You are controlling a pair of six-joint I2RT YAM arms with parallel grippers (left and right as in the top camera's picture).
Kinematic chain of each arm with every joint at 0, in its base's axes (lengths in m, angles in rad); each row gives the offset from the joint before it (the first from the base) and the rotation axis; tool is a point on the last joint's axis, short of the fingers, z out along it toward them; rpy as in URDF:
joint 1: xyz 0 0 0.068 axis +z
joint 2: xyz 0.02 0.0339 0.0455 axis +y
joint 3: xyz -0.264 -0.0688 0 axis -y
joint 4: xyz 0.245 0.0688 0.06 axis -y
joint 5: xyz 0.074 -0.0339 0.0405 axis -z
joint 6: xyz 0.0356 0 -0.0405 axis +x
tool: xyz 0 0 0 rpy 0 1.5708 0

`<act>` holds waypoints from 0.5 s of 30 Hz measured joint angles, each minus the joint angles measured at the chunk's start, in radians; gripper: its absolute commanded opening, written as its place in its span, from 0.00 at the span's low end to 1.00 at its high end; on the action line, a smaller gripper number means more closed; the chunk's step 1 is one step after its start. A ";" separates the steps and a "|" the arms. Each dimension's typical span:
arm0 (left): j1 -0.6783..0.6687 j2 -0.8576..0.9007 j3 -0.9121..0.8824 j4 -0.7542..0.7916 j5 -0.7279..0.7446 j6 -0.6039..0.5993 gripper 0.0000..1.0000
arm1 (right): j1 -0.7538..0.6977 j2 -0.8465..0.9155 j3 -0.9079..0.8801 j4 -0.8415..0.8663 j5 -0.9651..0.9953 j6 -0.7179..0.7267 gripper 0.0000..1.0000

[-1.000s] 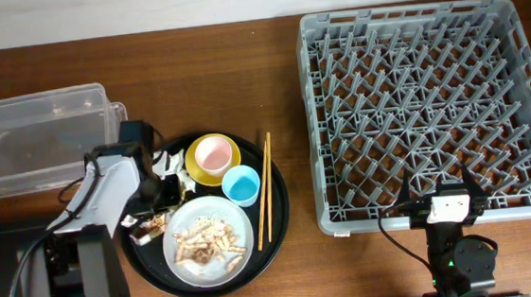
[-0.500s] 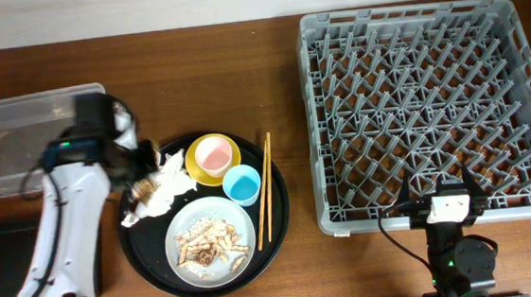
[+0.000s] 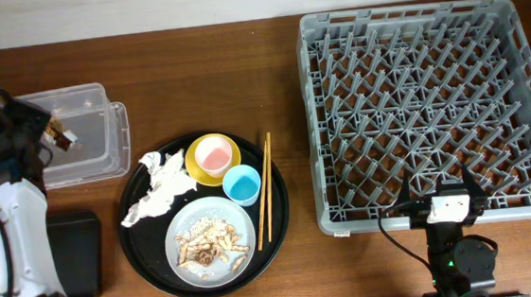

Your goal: Sort waste into correct bins and load items into the dishwasher rack

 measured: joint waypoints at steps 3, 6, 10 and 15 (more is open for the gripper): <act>0.025 0.047 0.001 0.048 -0.006 -0.030 0.70 | 0.000 0.000 0.000 0.000 0.000 0.000 0.98; 0.045 0.077 0.001 0.034 0.001 -0.038 0.69 | 0.000 0.000 0.000 0.000 0.000 0.000 0.98; 0.058 0.066 0.000 0.042 0.244 0.048 0.59 | 0.000 0.000 0.000 0.000 0.000 0.000 0.98; 0.018 -0.027 0.014 -0.220 0.669 0.233 0.46 | 0.000 0.000 0.000 0.000 0.000 0.000 0.98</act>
